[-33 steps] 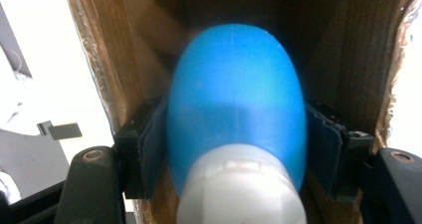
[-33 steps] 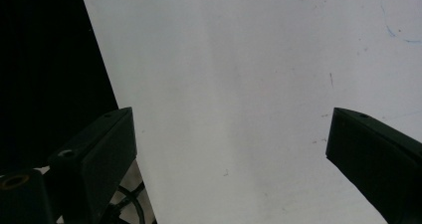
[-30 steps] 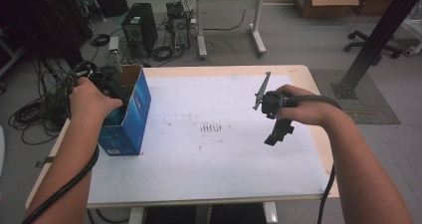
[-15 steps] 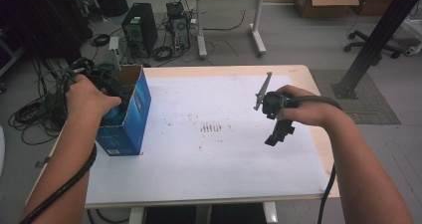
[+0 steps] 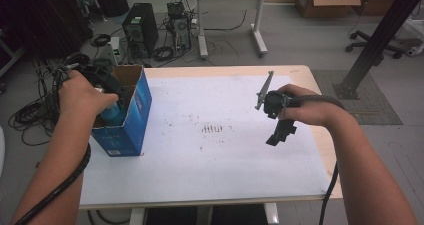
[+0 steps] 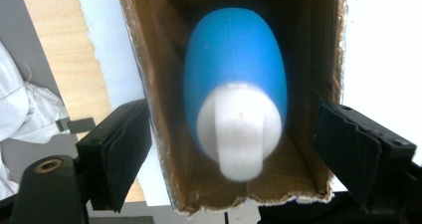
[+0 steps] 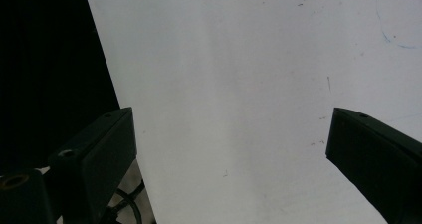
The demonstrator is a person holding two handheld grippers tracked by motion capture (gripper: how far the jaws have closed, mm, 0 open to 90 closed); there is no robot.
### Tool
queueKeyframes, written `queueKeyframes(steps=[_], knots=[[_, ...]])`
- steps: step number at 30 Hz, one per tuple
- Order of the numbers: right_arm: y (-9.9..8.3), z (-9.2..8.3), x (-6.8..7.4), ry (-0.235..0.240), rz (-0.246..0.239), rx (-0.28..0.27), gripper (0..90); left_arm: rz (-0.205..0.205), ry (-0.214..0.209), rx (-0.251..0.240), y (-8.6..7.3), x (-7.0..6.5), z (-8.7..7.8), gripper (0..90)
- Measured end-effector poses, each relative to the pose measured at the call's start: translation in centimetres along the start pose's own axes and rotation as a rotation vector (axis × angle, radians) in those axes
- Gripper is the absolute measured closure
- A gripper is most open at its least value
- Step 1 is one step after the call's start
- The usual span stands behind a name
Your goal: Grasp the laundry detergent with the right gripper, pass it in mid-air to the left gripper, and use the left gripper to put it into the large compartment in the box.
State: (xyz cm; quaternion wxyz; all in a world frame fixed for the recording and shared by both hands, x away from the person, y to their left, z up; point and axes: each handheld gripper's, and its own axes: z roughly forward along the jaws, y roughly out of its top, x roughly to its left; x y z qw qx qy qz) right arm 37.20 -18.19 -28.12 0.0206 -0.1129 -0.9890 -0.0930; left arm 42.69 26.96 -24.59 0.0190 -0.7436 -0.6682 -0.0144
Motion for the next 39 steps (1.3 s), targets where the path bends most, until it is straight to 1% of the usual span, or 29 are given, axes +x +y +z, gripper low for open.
queueKeyframes(steps=[3, 4, 5, 6, 8, 14, 15, 16, 17, 20, 21, 22, 23, 24, 26, 27, 28, 29, 30, 31, 32, 33, 34, 35, 36, 37, 38, 39], knots=[[0.0, -0.1, 0.1, -0.002, -0.005, 0.0, 5.6, 0.029, 0.004, -0.002, -0.2, -0.2, -0.4, 10.1], [0.0, -0.1, 0.1, -0.001, 0.0, 0.003, 5.6, 0.034, 0.002, -0.008, -0.3, -0.3, -0.6, 9.1], [0.0, -0.1, 0.1, -0.003, -0.005, -0.001, 5.6, 0.038, 0.004, -0.01, -0.3, -0.4, -0.7, 7.0], [0.0, -0.2, 0.2, -0.002, -0.003, -0.001, 5.6, 0.05, 0.006, -0.007, -0.4, -0.5, -0.8, 6.6], [-0.1, -0.2, 0.2, -0.006, 0.0, -0.002, 5.6, 0.058, 0.01, -0.005, -0.5, -0.6, -0.9, 4.0], [-0.2, -0.4, 0.4, -0.007, -0.005, 0.002, 5.6, 0.093, 0.012, -0.018, -0.9, -1.0, -1.5, 0.2], [-0.2, -0.4, 0.4, -0.007, -0.007, 0.001, 5.7, 0.101, 0.015, -0.027, -1.0, -1.1, -1.7, 0.2], [-0.3, -0.4, 0.5, -0.007, 0.0, 0.005, 5.6, 0.106, 0.02, -0.032, -1.1, -1.2, -1.8, 0.2], [-0.3, -0.5, 0.4, -0.008, -0.007, 0.003, 5.6, 0.113, 0.023, -0.038, -1.1, -1.3, -2.0, 0.2], [-0.3, -0.6, 0.5, -0.012, -0.005, 0.0, 5.6, 0.159, 0.035, -0.065, -1.4, -2.0, -2.9, 0.2], [-0.3, -0.6, 0.6, -0.012, -0.011, -0.004, 5.6, 0.178, 0.038, -0.069, -1.4, -2.2, -3.2, 0.2], [-0.3, -0.7, 0.7, -0.012, -0.004, 0.004, 5.6, 0.192, 0.04, -0.072, -1.5, -2.5, -3.5, 0.2], [-0.3, -0.8, 0.6, -0.014, -0.013, 0.001, 5.7, 0.205, 0.043, -0.075, -1.6, -2.7, -3.7, 0.2], [-0.3, -0.8, 0.6, -0.013, -0.014, -0.003, 5.6, 0.229, 0.048, -0.079, -1.6, -3.1, -4.1, 0.2], [-0.4, -0.9, 0.7, -0.015, -0.015, -0.003, 5.6, 0.265, 0.055, -0.093, -1.8, -3.7, -4.7, 0.2], [-0.4, -0.9, 0.7, -0.015, -0.01, 0.0, 5.6, 0.311, 0.058, -0.089, -1.8, -4.3, -5.1, 0.2], [-0.4, -0.9, 0.7, -0.017, -0.019, -0.009, 5.7, 0.334, 0.048, -0.076, -1.8, -4.6, -5.3, 0.2], [-0.3, -1.0, 0.8, -0.014, -0.018, 0.003, 5.6, 0.354, 0.047, -0.065, -1.8, -4.9, -5.5, 0.2], [-0.3, -1.0, 0.9, -0.016, -0.01, 0.005, 5.7, 0.385, 0.059, -0.058, -1.9, -5.3, -5.8, 0.2], [-0.2, -1.0, 0.9, -0.017, -0.025, 0.001, 5.6, 0.412, 0.065, -0.06, -1.9, -5.7, -6.1, 0.2], [-0.1, -1.1, 1.0, -0.019, -0.023, 0.01, 5.6, 0.436, 0.07, -0.064, -2.0, -6.2, -6.4, 0.2], [0.0, -1.1, 1.0, -0.02, -0.028, 0.008, 5.6, 0.457, 0.062, -0.067, -2.1, -6.6, -6.7, 0.2], [0.1, -1.2, 1.1, -0.023, -0.032, 0.007, 5.6, 0.485, 0.052, -0.071, -2.2, -7.0, -6.9, 0.2], [0.1, -1.3, 1.1, -0.023, -0.034, 0.008, 5.6, 0.522, 0.044, -0.071, -2.3, -7.5, -7.2, 0.2], [0.2, -1.3, 1.2, -0.027, -0.04, 0.011, 5.6, 0.56, 0.027, -0.068, -2.5, -8.0, -7.4, 0.2], [0.3, -1.4, 1.3, -0.029, -0.04, 0.009, 5.6, 0.616, 0.018, -0.068, -2.7, -8.5, -7.6, 0.2], [0.3, -1.6, 1.5, -0.028, -0.029, 0.014, 5.7, 0.665, -0.012, -0.07, -3.0, -9.2, -7.9, 0.2], [0.4, -1.8, 1.5, -0.032, -0.047, 0.0, 5.6, 0.693, -0.023, -0.075, -3.2, -9.5, -8.1, 0.2]])
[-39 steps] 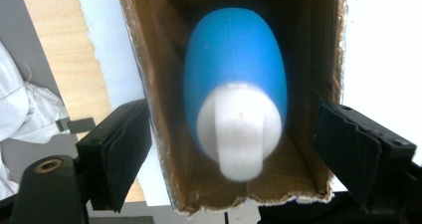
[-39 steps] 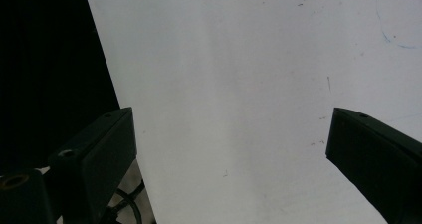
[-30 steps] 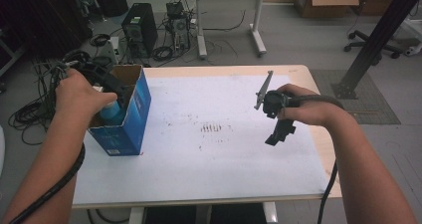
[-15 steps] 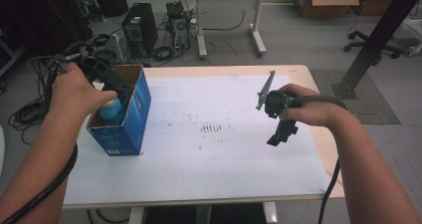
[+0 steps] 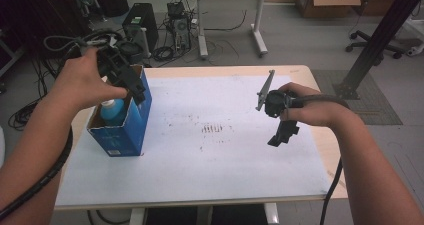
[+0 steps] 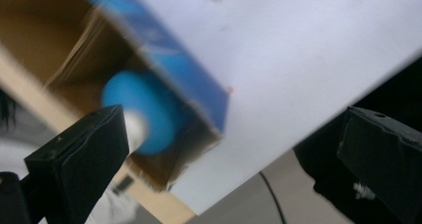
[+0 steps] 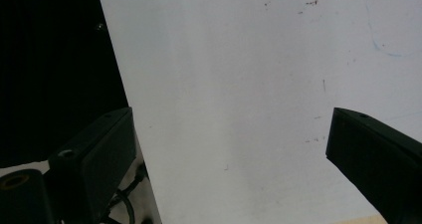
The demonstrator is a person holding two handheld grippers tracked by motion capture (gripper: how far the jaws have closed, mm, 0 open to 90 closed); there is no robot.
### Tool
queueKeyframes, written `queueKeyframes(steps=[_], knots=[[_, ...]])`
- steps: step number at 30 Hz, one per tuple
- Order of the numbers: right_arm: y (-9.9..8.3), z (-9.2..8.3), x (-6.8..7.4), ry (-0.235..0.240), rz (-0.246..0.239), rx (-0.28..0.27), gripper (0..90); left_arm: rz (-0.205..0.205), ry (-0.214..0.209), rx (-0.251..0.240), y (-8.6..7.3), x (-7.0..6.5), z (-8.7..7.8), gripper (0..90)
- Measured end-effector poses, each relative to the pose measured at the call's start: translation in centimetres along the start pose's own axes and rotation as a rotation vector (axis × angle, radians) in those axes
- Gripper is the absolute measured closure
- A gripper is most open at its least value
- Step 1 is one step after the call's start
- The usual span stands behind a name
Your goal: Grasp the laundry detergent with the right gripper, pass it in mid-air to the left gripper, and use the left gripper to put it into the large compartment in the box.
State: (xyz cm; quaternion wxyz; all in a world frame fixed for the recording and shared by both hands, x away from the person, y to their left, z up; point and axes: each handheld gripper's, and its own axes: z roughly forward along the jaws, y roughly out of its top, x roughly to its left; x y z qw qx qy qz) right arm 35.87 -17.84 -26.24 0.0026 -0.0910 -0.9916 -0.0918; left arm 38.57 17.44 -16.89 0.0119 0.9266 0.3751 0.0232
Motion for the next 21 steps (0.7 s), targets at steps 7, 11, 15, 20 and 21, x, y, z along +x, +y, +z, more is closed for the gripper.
queueKeyframes(steps=[7, 11, 15, 20, 21], knots=[[0.2, -0.4, 0.5, -0.004, 0.003, 0.013, 5.6, 0.198, -0.018, -0.03, 0.9, -2.7, -0.8, 0.2], [0.4, -0.7, 0.6, -0.001, -0.023, -0.011, 5.6, 0.266, 0.0, 0.008, 1.4, -3.8, -0.3, 0.2], [0.7, -0.8, 0.8, 0.002, -0.019, 0.009, 5.6, 0.367, -0.005, 0.019, 1.7, -4.8, 0.2, 0.2], [1.0, -0.7, 0.7, 0.014, -0.029, 0.039, 5.6, 0.439, -0.028, 0.029, 2.2, -5.8, 1.0, 0.2], [1.1, -0.6, 0.6, 0.02, -0.031, 0.05, 5.6, 0.457, -0.026, 0.03, 2.3, -6.0, 1.2, 0.2]])
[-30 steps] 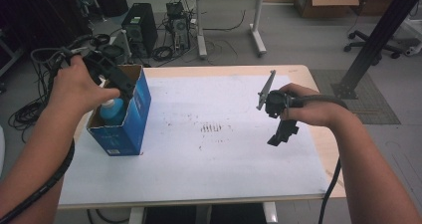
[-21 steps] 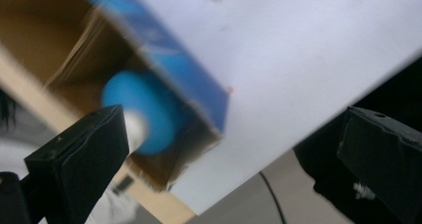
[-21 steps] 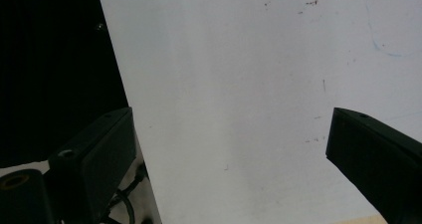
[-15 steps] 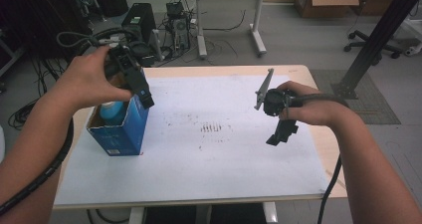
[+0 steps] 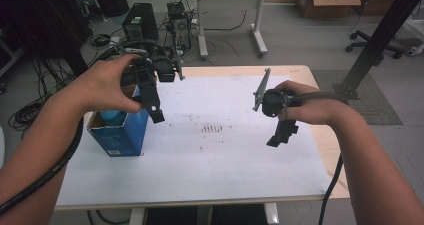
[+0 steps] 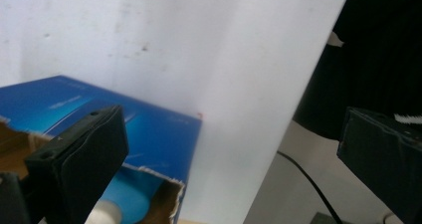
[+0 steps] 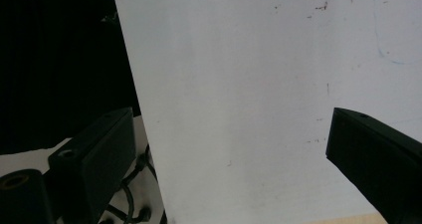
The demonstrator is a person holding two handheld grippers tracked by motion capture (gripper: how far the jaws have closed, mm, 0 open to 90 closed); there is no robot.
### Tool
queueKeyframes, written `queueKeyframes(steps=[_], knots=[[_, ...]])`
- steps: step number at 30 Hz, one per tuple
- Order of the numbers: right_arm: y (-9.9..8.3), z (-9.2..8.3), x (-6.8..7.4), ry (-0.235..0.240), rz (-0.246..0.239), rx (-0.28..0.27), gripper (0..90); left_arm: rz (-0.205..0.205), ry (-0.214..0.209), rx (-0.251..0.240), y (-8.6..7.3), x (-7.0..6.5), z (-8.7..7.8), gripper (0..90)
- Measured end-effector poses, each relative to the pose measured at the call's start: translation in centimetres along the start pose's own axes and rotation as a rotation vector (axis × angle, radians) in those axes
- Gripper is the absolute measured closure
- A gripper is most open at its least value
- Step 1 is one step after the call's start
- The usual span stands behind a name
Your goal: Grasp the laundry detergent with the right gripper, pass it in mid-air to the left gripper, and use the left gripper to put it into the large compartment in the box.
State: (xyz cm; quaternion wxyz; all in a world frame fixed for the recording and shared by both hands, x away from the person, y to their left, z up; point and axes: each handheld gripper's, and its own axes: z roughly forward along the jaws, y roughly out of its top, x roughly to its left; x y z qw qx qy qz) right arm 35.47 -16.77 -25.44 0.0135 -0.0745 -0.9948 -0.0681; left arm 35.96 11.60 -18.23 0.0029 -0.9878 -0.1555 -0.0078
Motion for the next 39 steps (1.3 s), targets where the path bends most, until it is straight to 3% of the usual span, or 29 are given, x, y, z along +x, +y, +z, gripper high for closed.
queueKeyframes(steps=[2, 6, 17, 26, 39], knots=[[0.1, 0.2, -0.2, 0.001, -0.002, 0.021, 5.6, 0.024, -0.023, 0.003, 0.2, -0.1, 0.5, 0.2], [0.0, 0.5, -0.6, 0.007, 0.007, 0.047, 5.7, 0.066, -0.028, 0.011, 0.8, -0.1, 1.5, 0.2], [0.1, 0.8, -1.3, 0.01, -0.002, 0.055, 5.6, 0.129, -0.059, 0.018, 1.7, -0.4, 3.5, 0.2], [0.4, 1.3, -1.5, 0.017, -0.01, 0.077, 5.7, 0.145, -0.069, 0.024, 2.4, -0.5, 4.3, 0.2], [0.0, 1.3, -1.8, 0.018, 0.004, 0.077, 5.7, 0.159, -0.065, 0.006, 2.8, -0.4, 3.8, 0.2]])
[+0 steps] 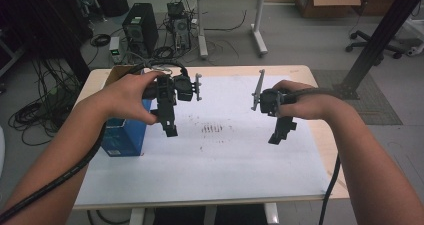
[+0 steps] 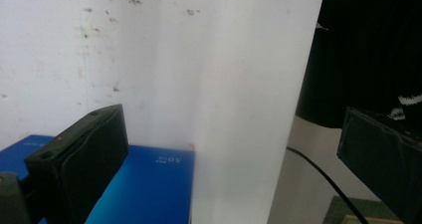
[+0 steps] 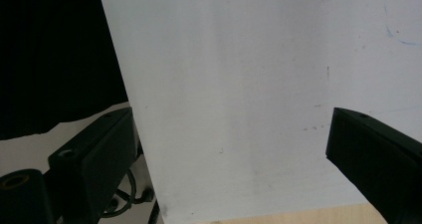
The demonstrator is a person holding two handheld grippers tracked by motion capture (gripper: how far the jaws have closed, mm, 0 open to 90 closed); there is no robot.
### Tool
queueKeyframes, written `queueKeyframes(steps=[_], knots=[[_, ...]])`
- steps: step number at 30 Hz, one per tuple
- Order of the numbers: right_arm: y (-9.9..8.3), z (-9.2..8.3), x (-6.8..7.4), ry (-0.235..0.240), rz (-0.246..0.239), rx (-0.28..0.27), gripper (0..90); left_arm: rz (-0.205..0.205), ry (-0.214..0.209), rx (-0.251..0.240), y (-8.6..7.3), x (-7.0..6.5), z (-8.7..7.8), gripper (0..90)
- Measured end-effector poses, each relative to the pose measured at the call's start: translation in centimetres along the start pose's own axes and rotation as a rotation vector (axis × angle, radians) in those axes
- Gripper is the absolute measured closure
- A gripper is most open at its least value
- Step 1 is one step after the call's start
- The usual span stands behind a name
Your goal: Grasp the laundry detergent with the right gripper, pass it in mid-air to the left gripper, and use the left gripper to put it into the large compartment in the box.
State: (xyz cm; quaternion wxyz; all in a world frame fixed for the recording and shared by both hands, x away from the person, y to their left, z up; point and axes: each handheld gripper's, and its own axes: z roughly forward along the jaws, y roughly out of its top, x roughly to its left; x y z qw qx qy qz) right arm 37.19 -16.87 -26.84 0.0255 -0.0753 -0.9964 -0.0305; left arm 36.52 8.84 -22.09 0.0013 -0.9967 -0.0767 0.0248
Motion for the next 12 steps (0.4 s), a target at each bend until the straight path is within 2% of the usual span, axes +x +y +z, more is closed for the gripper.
queueKeyframes(steps=[12], knots=[[-0.22, -0.25, 0.1, -0.012, 0.001, -0.006, 5.6, 0.001, -0.001, 0.002, 0.22, -0.25, 0.03, 0.2]])
